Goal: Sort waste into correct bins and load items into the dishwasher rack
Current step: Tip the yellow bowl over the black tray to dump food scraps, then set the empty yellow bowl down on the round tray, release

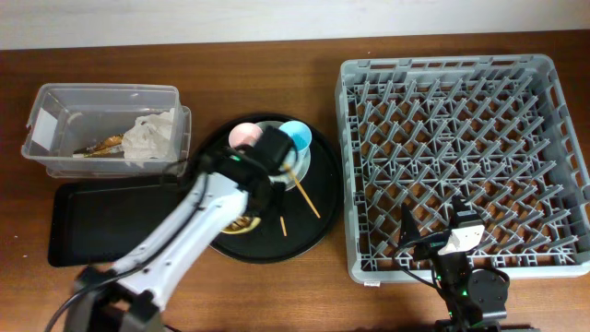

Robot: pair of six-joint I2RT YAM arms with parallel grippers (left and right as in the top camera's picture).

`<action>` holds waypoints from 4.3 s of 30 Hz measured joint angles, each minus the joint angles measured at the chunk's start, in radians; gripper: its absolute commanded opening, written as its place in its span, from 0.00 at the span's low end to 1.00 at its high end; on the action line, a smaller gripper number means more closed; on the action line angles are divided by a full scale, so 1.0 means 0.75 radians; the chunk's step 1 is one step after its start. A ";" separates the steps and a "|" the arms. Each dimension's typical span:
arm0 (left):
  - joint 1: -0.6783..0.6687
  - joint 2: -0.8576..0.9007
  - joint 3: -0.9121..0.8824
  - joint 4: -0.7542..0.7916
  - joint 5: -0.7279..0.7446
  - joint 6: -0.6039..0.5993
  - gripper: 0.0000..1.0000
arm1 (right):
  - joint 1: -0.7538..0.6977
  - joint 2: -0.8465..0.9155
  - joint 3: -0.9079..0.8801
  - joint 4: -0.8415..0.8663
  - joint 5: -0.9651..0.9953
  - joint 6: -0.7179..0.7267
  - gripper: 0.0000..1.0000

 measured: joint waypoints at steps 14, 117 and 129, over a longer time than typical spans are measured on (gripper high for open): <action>0.947 -0.106 0.045 -0.102 0.400 0.276 0.00 | 0.000 0.000 0.000 0.000 0.000 0.001 0.98; 0.334 -0.532 -0.465 0.208 0.526 0.330 0.00 | 0.000 -0.001 0.000 0.000 0.000 0.001 0.98; 0.179 -0.370 -0.645 0.501 0.249 0.233 0.09 | 0.000 0.000 0.000 0.000 0.000 0.000 0.98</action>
